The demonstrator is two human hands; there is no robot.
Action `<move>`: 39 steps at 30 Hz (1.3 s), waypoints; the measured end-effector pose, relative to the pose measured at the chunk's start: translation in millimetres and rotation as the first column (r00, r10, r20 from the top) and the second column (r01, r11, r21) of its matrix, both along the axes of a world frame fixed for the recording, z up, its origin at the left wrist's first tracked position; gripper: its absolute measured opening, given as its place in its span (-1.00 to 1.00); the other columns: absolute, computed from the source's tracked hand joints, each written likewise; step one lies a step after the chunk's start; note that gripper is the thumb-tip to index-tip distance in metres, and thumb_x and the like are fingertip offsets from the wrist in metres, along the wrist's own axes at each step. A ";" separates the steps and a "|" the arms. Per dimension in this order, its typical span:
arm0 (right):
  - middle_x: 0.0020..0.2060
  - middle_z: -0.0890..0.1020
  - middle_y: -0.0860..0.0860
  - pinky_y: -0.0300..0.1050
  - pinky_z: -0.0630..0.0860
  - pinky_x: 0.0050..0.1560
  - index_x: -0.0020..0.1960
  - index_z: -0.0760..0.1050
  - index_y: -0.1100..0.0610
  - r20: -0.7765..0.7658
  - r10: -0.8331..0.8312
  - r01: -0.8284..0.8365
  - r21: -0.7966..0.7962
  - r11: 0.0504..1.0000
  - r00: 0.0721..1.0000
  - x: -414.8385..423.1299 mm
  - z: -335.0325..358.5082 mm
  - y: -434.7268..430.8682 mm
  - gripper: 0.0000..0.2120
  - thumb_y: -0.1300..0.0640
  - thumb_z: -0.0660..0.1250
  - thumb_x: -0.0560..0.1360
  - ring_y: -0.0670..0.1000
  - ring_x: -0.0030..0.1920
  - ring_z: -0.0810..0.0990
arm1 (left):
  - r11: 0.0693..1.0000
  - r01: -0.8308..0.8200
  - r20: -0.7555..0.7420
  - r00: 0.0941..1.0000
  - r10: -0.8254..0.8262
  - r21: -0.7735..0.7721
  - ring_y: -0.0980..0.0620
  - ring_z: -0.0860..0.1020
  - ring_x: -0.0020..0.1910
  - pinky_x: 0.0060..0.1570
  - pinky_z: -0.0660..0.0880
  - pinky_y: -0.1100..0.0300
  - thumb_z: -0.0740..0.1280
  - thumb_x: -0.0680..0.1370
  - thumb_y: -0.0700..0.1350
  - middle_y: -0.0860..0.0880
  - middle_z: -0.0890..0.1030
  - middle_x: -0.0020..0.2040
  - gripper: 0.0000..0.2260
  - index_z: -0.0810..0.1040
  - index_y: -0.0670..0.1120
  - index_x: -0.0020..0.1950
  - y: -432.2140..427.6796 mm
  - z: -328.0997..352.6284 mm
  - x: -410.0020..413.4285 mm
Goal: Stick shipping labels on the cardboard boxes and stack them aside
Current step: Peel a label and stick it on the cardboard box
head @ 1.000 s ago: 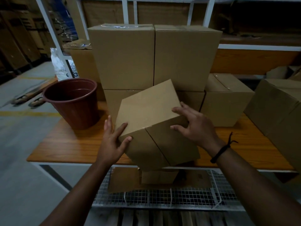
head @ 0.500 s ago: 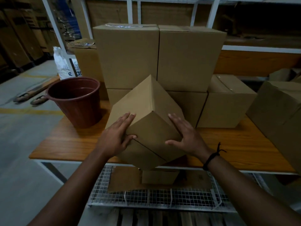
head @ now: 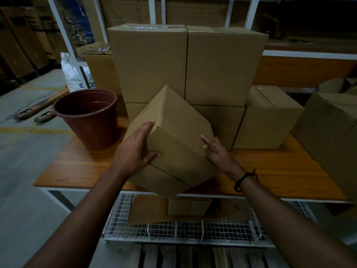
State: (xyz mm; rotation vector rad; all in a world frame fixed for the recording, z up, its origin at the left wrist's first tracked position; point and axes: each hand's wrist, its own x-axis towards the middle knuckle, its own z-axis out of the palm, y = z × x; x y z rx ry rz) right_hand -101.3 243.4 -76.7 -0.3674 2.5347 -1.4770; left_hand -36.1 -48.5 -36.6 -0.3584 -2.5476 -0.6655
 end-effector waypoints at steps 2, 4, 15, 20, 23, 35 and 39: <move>0.57 0.08 0.01 0.23 0.10 0.50 0.41 0.27 -0.36 0.095 -0.057 0.065 -0.082 0.995 0.994 0.1 1.1 -1.1 -0.27 -0.51 0.29 0.28 0.03 0.56 -0.05 | 1.000 0.009 -0.004 1.000 -0.009 0.021 -0.18 0.42 0.39 0.24 0.47 -0.14 0.55 0.40 -0.01 -0.12 0.34 0.50 -0.09 0.05 0.03 0.59 -4.5 -0.8 0.1; 0.53 0.19 0.00 0.15 0.25 0.45 0.47 0.25 -0.25 0.185 -0.061 0.100 -0.209 0.973 0.981 3.5 0.9 -3.4 -0.19 -0.38 0.42 0.28 0.04 0.49 0.19 | 0.999 0.017 -0.012 1.000 -0.016 0.034 -0.20 0.40 0.40 0.23 0.48 -0.16 0.55 0.40 0.00 -0.13 0.32 0.52 -0.03 -0.05 0.08 0.60 -11.4 -2.8 0.8; 0.50 0.27 -0.06 0.14 0.16 0.48 0.49 0.29 -0.06 -0.047 0.018 -0.021 -0.056 0.998 0.999 -0.8 38.7 -2.2 -0.23 -0.22 0.43 0.34 0.00 0.50 0.17 | 0.946 -0.095 0.126 0.990 0.058 0.311 -0.10 0.57 0.13 -0.03 0.63 0.01 0.56 0.25 0.11 -0.18 0.48 0.35 -0.06 0.12 0.16 0.51 -30.4 -44.1 12.2; 0.49 0.30 -0.07 0.14 0.23 0.45 0.48 0.29 -0.08 -0.075 0.000 0.004 0.056 0.998 0.997 -6.5 35.0 -5.7 -0.21 -0.25 0.45 0.33 0.01 0.49 0.22 | 0.924 -0.167 0.220 0.971 0.094 0.343 -0.13 0.59 0.14 -0.07 0.62 0.07 0.59 0.30 -0.02 -0.23 0.44 0.38 -0.09 0.13 0.05 0.50 -23.2 -81.2 12.2; 0.48 0.31 -0.06 0.08 0.27 0.43 0.48 0.30 -0.07 -0.079 -0.013 0.020 0.081 0.997 0.997 -8.5 30.2 -8.6 -0.24 -0.21 0.46 0.36 0.00 0.48 0.24 | 0.917 -0.195 0.251 0.962 0.109 0.349 -0.06 0.57 0.14 -0.04 0.62 0.05 0.58 0.33 -0.02 -0.21 0.47 0.37 -0.12 0.10 0.21 0.46 -21.5 -86.9 14.9; 0.57 0.05 -0.06 0.05 0.33 0.38 0.37 0.25 -0.39 -0.195 -0.038 0.031 -0.036 0.999 0.980 38.6 -3.7 11.4 -0.25 -0.36 0.44 0.25 -0.08 0.48 0.14 | 0.966 -0.043 -0.018 0.999 0.040 -0.254 -0.18 0.19 0.53 0.41 0.19 -0.27 0.11 0.42 0.51 -0.12 0.31 0.53 -0.25 0.45 0.05 0.41 -6.5 -37.8 -7.8; 0.53 0.21 0.02 0.11 0.30 0.44 0.33 0.31 -0.32 -0.282 -0.116 0.121 0.000 0.993 0.952 34.0 -17.8 4.5 -0.39 -0.05 0.50 0.39 -0.14 0.46 0.10 | 0.961 0.000 0.090 0.996 0.026 -0.277 -0.06 0.32 0.48 0.41 0.26 -0.19 0.11 0.42 0.43 -0.04 0.44 0.45 -0.31 0.47 0.06 0.41 -2.9 -31.3 -15.6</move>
